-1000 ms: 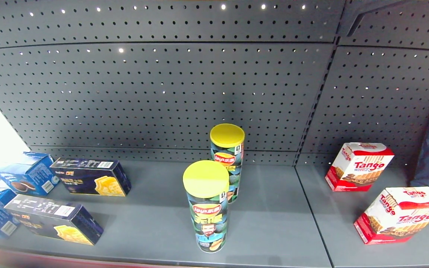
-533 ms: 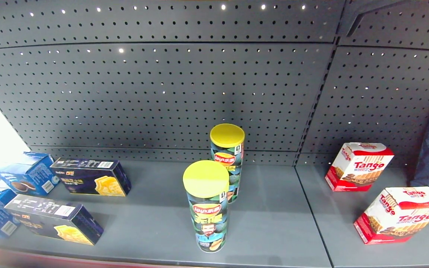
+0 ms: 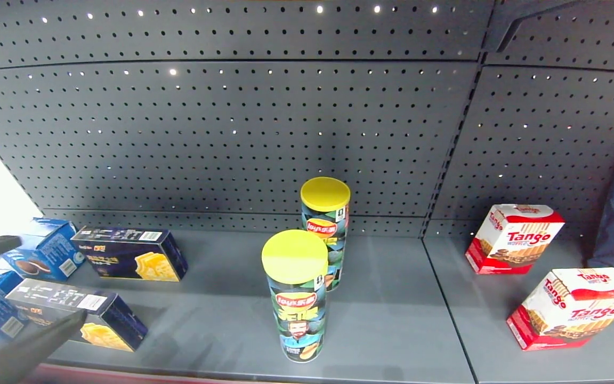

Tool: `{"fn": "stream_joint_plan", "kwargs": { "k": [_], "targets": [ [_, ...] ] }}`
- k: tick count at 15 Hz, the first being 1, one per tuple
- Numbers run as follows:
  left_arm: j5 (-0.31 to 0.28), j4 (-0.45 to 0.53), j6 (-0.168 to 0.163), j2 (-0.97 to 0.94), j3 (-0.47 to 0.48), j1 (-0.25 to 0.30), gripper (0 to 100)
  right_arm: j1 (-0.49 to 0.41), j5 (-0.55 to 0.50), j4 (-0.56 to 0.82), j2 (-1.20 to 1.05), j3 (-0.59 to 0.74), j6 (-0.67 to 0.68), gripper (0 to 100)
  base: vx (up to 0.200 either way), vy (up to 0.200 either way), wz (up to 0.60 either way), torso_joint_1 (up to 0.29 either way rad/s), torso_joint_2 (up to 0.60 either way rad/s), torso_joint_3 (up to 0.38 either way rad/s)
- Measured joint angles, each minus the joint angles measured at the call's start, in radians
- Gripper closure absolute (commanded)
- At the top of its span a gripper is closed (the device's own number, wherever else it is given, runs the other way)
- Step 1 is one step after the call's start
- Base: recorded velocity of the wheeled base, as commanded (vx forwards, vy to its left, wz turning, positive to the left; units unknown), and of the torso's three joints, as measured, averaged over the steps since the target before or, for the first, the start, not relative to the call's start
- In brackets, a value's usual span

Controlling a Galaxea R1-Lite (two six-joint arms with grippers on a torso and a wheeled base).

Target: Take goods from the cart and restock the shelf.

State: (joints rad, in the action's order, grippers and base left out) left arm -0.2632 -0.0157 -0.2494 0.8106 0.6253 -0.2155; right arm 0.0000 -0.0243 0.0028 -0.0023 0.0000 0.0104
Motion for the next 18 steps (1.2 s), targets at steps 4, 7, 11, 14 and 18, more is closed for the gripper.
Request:
{"fn": "stream_joint_plan", "kwargs": {
  "k": [4, 7, 11, 14, 18],
  "targets": [
    [-0.015, -0.034, 0.034, 0.259, 0.069, -0.112, 0, 0.0, 0.0, 0.0, 0.0, 0.0, 0.0, 0, 0.0, 0.0, 0.0, 0.0, 0.0, 0.0],
    [-0.005, -0.085, 0.04, 0.401, 0.056, -0.159, 0, 0.0, 0.0, 0.0, 0.0, 0.0, 0.0, 0, 0.0, 0.0, 0.0, 0.0, 0.0, 0.0],
    [0.072, -0.095, 0.043, 0.542, 0.048, -0.167, 0, 0.0, 0.0, 0.0, 0.0, 0.0, 0.0, 0, 0.0, 0.0, 0.0, 0.0, 0.0, 0.0],
    [0.099, -0.131, 0.043, 0.62, 0.049, -0.189, 0, 0.0, 0.0, 0.0, 0.001, 0.0, 0.0, 0, 0.0, 0.0, 0.0, 0.0, 0.0, 0.0],
    [0.113, -0.137, 0.043, 0.673, 0.03, -0.241, 0, 0.0, 0.0, 0.0, 0.001, 0.0, 0.0, 0, 0.0, 0.0, 0.0, 0.0, 0.0, 0.0]
  ]
}}
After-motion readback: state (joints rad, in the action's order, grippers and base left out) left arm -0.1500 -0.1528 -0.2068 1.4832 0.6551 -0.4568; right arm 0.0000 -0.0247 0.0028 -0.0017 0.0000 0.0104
